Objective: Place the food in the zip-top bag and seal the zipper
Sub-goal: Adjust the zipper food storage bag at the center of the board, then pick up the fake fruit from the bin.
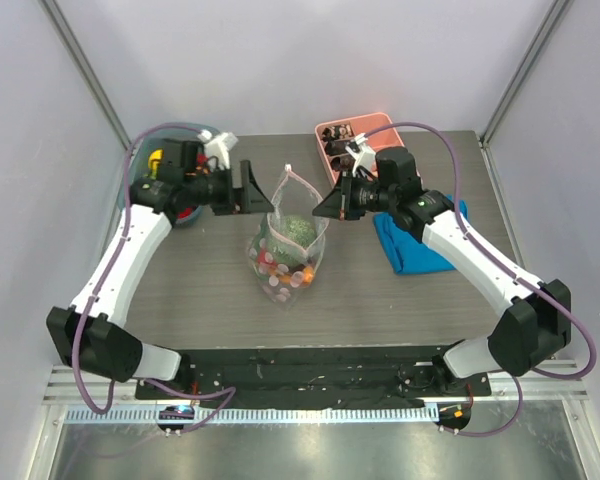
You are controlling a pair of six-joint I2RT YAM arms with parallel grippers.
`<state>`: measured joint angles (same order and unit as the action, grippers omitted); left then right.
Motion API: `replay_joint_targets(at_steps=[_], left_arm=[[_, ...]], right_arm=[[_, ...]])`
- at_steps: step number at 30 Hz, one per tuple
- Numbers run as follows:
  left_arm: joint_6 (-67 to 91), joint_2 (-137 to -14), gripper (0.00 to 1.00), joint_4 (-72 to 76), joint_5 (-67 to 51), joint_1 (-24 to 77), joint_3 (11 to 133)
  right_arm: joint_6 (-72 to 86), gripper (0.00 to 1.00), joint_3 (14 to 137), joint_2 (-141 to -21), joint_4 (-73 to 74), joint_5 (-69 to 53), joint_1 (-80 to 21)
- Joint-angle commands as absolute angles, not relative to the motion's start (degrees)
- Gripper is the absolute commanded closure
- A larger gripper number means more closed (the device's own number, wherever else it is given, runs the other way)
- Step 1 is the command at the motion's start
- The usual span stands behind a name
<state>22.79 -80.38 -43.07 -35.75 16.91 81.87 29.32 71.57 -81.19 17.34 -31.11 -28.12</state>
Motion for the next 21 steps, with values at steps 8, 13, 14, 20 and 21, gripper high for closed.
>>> replay_joint_targets(at_steps=[8,13,14,20,21], left_arm=[[10.22,-84.36,0.06,-38.67,-16.75,-4.47,88.77],[4.49,-94.54,0.1,-40.25,-9.33,-8.26,88.59],[3.7,-95.7,0.1,-39.73,-8.19,-8.35,88.68],[-3.78,-103.69,0.11,-32.87,-4.4,-8.79,89.12],[-3.95,-105.1,0.11,-32.87,-3.52,-8.7,89.99]], right_arm=[[29.8,0.99,76.2,-81.65,13.54,-31.64,-28.21],[29.36,0.99,76.46,-81.47,13.89,-31.2,-28.3],[29.36,0.99,76.38,-81.47,13.89,-31.29,-28.3],[29.0,0.99,77.26,-81.56,13.62,-31.82,-28.83],[29.0,0.99,77.34,-81.48,13.8,-31.82,-28.83]])
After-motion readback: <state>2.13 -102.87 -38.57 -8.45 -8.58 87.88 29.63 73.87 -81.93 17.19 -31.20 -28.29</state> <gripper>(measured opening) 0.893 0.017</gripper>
